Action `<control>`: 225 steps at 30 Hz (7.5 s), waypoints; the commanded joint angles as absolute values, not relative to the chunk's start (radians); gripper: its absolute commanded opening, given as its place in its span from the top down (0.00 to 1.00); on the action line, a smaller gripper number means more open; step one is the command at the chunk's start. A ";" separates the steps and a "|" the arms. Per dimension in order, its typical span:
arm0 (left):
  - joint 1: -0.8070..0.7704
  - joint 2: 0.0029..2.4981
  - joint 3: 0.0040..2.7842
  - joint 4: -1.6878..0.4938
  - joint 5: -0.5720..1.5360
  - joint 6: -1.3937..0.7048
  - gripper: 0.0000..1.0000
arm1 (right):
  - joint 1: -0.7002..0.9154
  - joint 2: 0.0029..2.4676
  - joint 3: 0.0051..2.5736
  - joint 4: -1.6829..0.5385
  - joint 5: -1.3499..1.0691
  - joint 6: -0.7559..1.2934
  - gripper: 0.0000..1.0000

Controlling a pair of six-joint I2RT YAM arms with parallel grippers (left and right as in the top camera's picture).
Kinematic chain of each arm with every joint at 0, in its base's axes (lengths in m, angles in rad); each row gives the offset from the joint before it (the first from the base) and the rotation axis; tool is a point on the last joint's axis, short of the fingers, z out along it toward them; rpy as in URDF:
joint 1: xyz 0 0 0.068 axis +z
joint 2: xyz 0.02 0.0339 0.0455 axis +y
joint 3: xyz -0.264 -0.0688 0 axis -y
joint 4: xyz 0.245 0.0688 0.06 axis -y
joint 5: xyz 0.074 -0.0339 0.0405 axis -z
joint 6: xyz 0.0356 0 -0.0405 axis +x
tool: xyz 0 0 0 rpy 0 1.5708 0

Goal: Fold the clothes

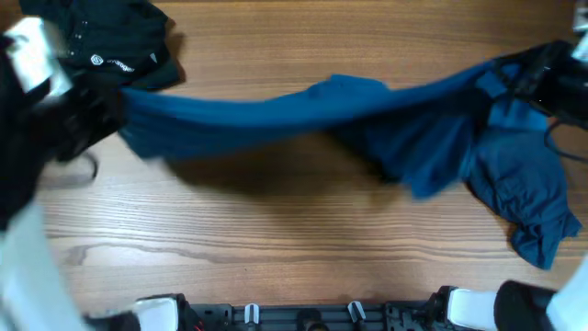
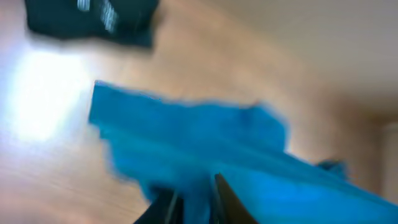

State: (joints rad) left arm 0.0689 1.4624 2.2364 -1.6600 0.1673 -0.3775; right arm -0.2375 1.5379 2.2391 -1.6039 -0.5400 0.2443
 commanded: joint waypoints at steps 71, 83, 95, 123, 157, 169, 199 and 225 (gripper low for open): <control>0.057 2.285 2.059 -1.480 0.122 -0.378 0.19 | 0.010 2.156 2.103 -1.398 -0.329 0.189 0.23; 0.096 2.344 1.984 -1.442 0.122 -0.390 0.23 | 0.010 2.156 2.099 -1.367 -0.323 0.236 0.22; 0.177 2.344 1.895 -1.401 0.149 -0.366 0.23 | 0.014 2.156 2.099 -1.349 -0.292 0.239 0.21; 0.177 2.344 1.757 -1.308 0.239 -0.344 0.68 | 0.017 2.157 2.099 -1.271 -0.292 0.233 0.17; 0.177 2.344 1.757 -1.285 0.239 -0.344 0.96 | 0.143 2.431 2.099 -1.020 -0.233 0.078 0.12; 0.177 2.344 1.757 -1.286 0.239 -0.344 0.96 | 0.195 2.465 2.099 -1.053 -0.232 0.052 0.12; 0.177 2.253 1.758 -1.282 0.239 -0.344 0.96 | 0.195 2.222 2.115 -1.115 -0.176 0.136 0.96; 0.177 1.971 1.758 -1.270 0.228 -0.344 0.96 | 0.193 2.282 2.099 -1.088 -0.130 0.203 0.27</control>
State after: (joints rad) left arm 0.1768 1.9656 1.7603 -1.2800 0.2375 -0.3496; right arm 0.1940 2.1834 2.1094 -1.1023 -0.1459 0.2089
